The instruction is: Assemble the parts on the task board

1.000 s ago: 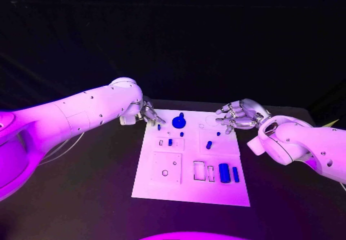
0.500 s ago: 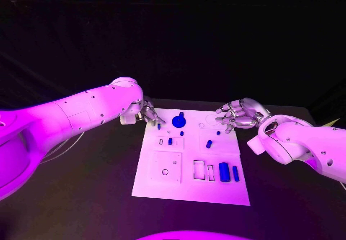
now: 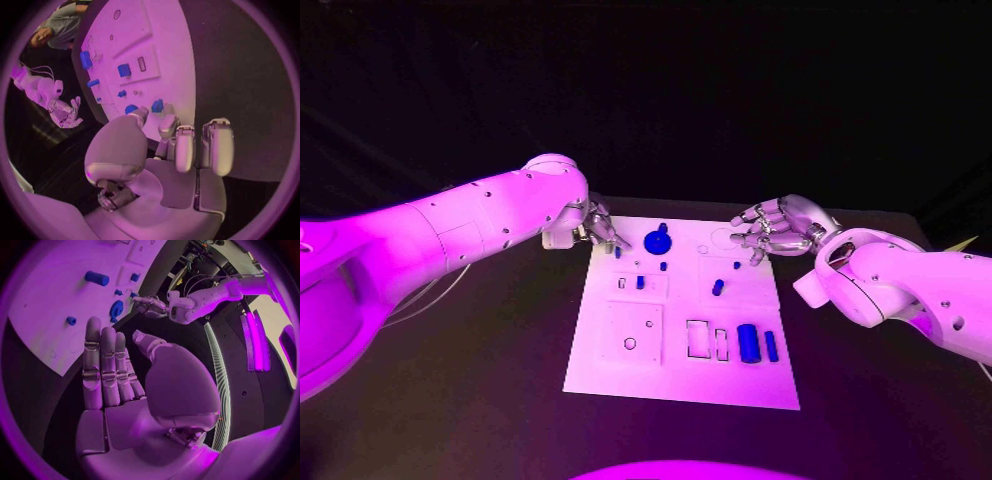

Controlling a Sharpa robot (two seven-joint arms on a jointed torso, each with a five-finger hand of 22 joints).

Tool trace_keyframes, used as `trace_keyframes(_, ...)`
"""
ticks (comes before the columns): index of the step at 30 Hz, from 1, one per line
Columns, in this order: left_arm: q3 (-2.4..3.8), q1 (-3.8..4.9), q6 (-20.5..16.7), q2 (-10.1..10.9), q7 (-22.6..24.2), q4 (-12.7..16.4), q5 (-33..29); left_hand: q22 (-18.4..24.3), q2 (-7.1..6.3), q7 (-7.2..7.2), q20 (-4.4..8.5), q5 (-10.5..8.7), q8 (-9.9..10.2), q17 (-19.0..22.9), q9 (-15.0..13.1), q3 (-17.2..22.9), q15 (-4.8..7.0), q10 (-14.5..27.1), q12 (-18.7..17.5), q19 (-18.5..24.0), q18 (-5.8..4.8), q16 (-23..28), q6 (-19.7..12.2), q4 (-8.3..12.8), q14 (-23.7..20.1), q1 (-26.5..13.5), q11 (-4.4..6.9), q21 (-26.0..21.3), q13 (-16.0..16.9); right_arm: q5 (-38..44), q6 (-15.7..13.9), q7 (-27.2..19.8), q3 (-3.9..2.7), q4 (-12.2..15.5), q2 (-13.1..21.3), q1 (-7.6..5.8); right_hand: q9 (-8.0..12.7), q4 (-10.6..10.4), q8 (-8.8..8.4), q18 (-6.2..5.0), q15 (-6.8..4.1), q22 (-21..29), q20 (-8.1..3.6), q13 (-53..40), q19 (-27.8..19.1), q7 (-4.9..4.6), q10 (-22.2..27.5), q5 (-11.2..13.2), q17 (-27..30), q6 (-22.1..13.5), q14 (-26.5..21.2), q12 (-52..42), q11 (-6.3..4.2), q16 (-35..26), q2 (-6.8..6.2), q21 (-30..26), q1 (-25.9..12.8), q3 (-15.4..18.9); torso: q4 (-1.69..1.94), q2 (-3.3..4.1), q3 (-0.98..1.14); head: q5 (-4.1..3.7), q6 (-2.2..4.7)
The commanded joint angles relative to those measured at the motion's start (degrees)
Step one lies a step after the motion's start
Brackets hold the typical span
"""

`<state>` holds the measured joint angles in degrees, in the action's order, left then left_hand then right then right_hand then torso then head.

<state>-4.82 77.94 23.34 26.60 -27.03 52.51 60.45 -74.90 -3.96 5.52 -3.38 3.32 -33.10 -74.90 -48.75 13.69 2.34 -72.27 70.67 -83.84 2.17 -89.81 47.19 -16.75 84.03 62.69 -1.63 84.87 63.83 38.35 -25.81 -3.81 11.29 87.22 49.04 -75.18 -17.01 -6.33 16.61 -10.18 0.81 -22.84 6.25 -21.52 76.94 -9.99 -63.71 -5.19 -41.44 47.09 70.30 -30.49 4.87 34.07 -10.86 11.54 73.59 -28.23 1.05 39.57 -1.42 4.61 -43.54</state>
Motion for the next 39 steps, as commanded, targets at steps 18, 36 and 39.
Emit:
trace_keyframes(18, -0.03, -0.23, 0.16, -0.03, 0.96, -0.09, -1.53, -3.99, 2.98, -0.79, -0.17, -0.05, -1.43, -15.10, -0.31, 5.37, 0.27, -0.01, 0.52, -0.12, 0.32, -0.19, 0.52, 1.42, 5.97, 8.97, 0.92, -0.23, 0.06, 0.06, 0.56, -0.79, -0.01, -0.11, -0.27, 0.03, 0.06, -0.25, 0.26, -0.11, 0.03, 0.10, 0.20, 0.05, -0.17, -0.03, -0.29, -0.28, 0.09, -0.47, 0.25, 0.27, 0.11, -0.19, -0.04, -0.03, -0.46, 0.00, 0.03, -0.05, -0.03, -0.08, -0.32)
trace_keyframes(36, -0.06, -0.23, -2.06, 1.36, 0.64, 0.52, -8.39, -4.35, 1.27, -1.15, 0.16, -0.11, -4.70, -15.10, -3.50, 21.73, 0.67, -0.57, 0.67, -0.23, 0.26, -0.19, -0.91, 6.38, 5.97, 11.55, 1.34, -0.23, -0.08, 0.05, 1.04, -0.68, -0.01, -0.44, -0.43, 0.03, 0.07, -0.32, 0.30, -0.12, 0.02, 0.11, 0.21, 0.10, -0.17, -0.02, -0.32, -0.42, 0.13, -0.49, 0.30, 0.29, 0.10, -0.22, -0.08, -0.01, -0.52, 0.06, 0.01, -0.03, 0.00, -0.14, -0.53)
trace_keyframes(39, -0.02, -0.22, -2.25, 2.20, 0.08, 1.57, -10.37, -4.35, 1.16, -1.14, 0.16, -0.11, -4.79, -15.10, -3.58, 22.08, 0.67, -0.62, 0.70, -0.23, 0.26, -0.19, -0.91, 6.53, 5.97, 11.38, 1.34, -0.23, -0.04, 0.04, 1.12, -0.66, -0.01, -0.52, -0.43, 0.03, 0.07, -0.32, 0.30, -0.12, 0.02, 0.11, 0.21, 0.10, -0.17, -0.02, -0.32, -0.42, 0.13, -0.49, 0.30, 0.29, 0.10, -0.22, -0.08, -0.01, -0.52, 0.06, 0.07, -0.10, 0.03, -0.06, -0.56)
